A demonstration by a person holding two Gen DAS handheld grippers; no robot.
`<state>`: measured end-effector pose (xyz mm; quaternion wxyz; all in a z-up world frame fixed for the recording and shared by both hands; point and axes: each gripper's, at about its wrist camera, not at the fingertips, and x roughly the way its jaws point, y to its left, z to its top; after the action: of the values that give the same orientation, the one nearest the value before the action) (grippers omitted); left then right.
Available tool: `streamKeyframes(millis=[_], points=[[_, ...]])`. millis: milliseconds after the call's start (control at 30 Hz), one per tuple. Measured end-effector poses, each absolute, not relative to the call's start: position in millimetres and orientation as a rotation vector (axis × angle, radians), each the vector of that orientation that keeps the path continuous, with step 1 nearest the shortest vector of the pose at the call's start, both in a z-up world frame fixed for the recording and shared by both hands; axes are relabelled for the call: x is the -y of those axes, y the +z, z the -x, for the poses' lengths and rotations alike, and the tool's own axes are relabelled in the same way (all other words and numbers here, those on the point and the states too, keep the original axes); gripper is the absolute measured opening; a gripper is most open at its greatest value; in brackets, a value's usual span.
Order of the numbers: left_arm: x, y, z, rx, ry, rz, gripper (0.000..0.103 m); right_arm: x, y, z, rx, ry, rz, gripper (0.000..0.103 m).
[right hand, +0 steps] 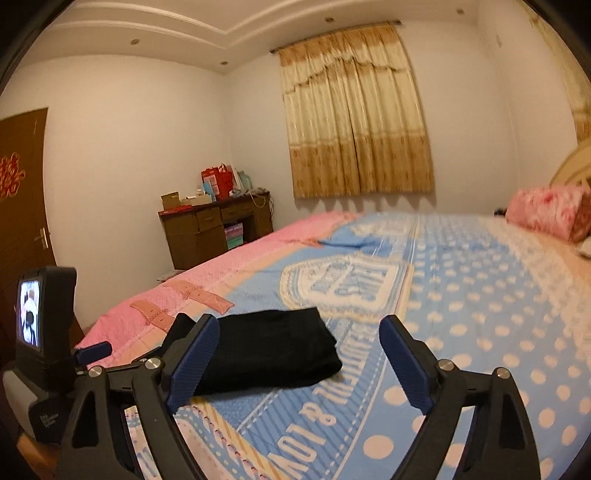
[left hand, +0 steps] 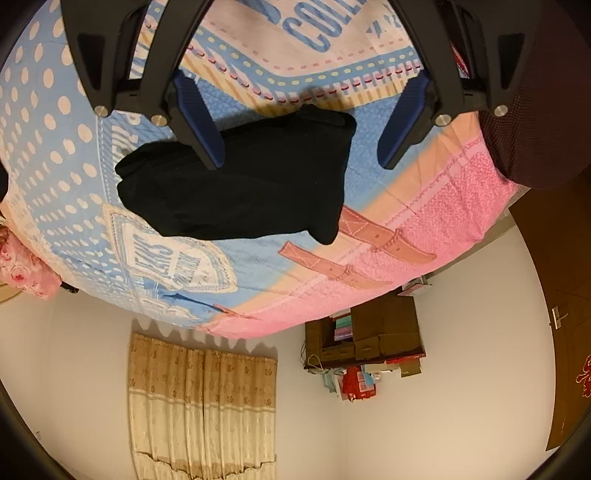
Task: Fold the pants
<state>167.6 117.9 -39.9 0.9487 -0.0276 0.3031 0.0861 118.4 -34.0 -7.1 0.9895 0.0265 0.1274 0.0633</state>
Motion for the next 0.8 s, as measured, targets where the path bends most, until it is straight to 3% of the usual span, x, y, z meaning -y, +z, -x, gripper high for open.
streamKeyframes(millis=[267,533,800], points=[[-117.4,-41.4,-168.4,-0.630,0.191,0.046,0.092,37.9,-17.4,-122.5,-0.303,0.137,-0.073,0.090],[-113.7,-37.6,-167.8,-0.631,0.190,0.030,0.102,45.1,-15.0,-123.7,-0.307,0.125,-0.077,0.090],[-111.5,-43.8,-174.7,-0.681,0.236,0.020,0.102,51.4,-16.9,-127.5,-0.335,0.117,-0.107,0.090]])
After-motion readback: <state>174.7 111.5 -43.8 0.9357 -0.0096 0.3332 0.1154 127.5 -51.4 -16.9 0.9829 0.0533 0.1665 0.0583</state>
